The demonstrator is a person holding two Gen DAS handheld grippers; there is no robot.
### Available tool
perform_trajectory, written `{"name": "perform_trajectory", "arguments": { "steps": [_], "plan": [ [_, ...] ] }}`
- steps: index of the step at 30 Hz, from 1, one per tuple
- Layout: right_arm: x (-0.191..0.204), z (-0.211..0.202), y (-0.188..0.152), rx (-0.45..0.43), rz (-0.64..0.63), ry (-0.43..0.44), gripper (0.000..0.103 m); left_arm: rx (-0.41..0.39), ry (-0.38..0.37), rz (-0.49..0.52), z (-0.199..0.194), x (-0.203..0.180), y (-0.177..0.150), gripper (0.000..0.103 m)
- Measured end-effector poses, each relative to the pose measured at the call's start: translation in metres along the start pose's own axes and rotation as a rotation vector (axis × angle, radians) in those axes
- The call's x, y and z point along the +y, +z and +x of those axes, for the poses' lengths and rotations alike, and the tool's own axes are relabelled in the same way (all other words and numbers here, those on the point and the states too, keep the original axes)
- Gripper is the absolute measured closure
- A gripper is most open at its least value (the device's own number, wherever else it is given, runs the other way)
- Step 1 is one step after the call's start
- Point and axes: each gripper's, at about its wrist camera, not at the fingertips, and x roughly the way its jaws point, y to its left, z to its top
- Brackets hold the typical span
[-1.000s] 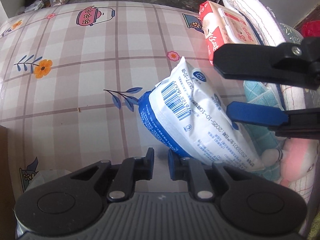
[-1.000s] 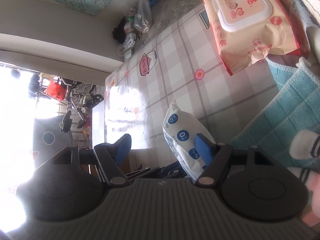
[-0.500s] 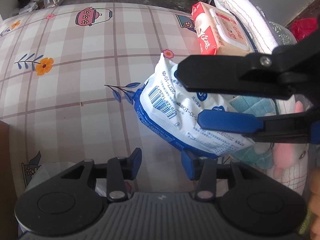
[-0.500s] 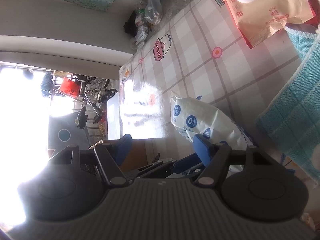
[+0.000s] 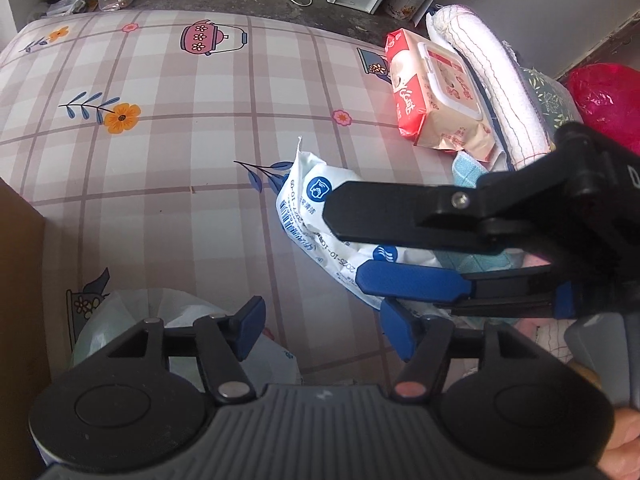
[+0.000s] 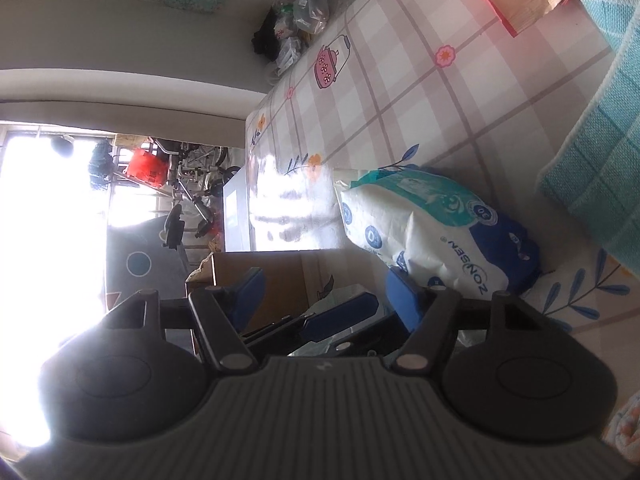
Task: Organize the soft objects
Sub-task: 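Lift the wipes pack with the right tool while the left tool steadies it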
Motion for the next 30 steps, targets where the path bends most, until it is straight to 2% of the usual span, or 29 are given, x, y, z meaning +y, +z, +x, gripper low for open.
{"name": "perform_trajectory", "arguments": {
  "steps": [4,9,15,17,21,23,27,30],
  "plan": [
    [0.001,0.003,-0.004,0.017,0.041,0.013,0.032,0.000,-0.026,-0.012,-0.006,0.006,-0.008,0.032],
    [0.012,-0.002,-0.011,0.015,0.023,0.026,0.030,-0.007,-0.048,-0.017,-0.012,0.007,-0.014,0.029],
    [0.025,-0.021,-0.011,-0.035,-0.026,0.030,0.029,-0.003,-0.035,-0.031,-0.009,0.007,-0.015,0.029],
    [0.026,-0.025,-0.009,-0.060,-0.055,-0.004,0.029,0.000,-0.029,-0.038,-0.006,0.007,-0.012,0.031],
    [0.018,-0.021,-0.004,-0.098,-0.122,-0.155,0.030,0.018,-0.016,-0.051,0.005,0.006,-0.005,0.034],
    [0.010,-0.014,0.001,-0.108,-0.152,-0.224,0.033,0.027,-0.001,-0.054,0.012,0.006,-0.002,0.036],
    [-0.005,0.004,0.016,-0.099,-0.152,-0.253,0.045,0.039,0.012,-0.054,0.020,0.005,0.003,0.038],
    [-0.013,0.017,0.027,-0.087,-0.139,-0.261,0.047,0.032,0.021,-0.042,0.022,0.002,0.006,0.038]
  ]
}}
